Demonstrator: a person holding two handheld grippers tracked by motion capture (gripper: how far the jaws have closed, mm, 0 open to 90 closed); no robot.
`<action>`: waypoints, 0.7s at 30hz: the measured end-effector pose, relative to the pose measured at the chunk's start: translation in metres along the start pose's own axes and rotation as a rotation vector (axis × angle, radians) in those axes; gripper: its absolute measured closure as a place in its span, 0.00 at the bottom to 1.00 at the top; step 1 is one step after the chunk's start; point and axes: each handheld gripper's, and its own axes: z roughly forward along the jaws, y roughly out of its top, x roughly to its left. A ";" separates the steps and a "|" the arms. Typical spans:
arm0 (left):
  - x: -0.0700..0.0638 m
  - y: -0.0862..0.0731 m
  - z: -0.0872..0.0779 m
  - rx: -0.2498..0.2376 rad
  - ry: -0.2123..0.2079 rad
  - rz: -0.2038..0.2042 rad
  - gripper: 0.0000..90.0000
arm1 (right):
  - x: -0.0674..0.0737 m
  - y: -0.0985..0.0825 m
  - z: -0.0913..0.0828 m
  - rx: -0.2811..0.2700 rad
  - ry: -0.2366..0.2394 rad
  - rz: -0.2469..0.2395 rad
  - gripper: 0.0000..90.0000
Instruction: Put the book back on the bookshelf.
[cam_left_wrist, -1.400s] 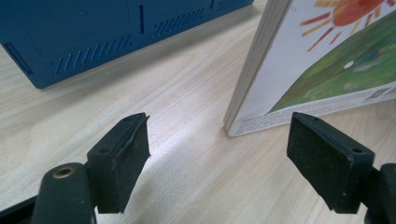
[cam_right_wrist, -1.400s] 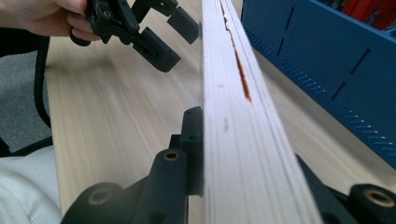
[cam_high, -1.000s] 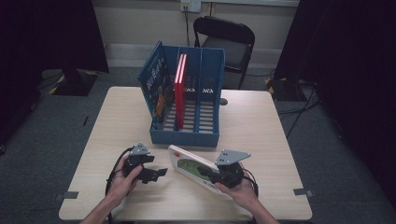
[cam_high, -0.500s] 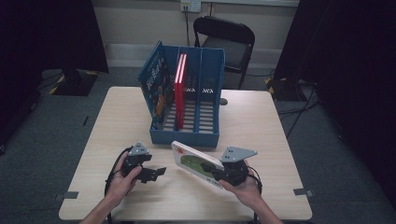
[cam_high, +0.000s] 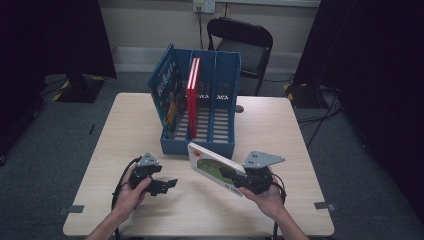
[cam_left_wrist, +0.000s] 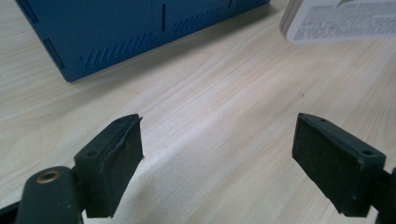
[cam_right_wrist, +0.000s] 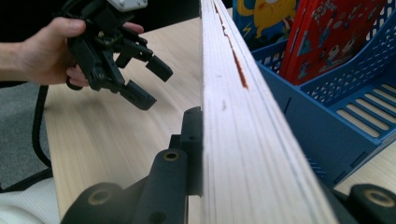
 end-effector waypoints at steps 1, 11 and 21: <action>0.000 0.000 0.000 -0.001 0.001 -0.002 0.18 | -0.001 0.001 -0.001 -0.005 0.002 0.003 0.85; 0.003 -0.001 -0.004 -0.003 0.034 -0.015 0.18 | -0.006 0.015 -0.011 -0.039 -0.028 0.004 0.85; 0.004 -0.001 -0.004 -0.005 0.034 -0.026 0.18 | -0.016 0.027 -0.016 -0.067 -0.075 0.015 0.85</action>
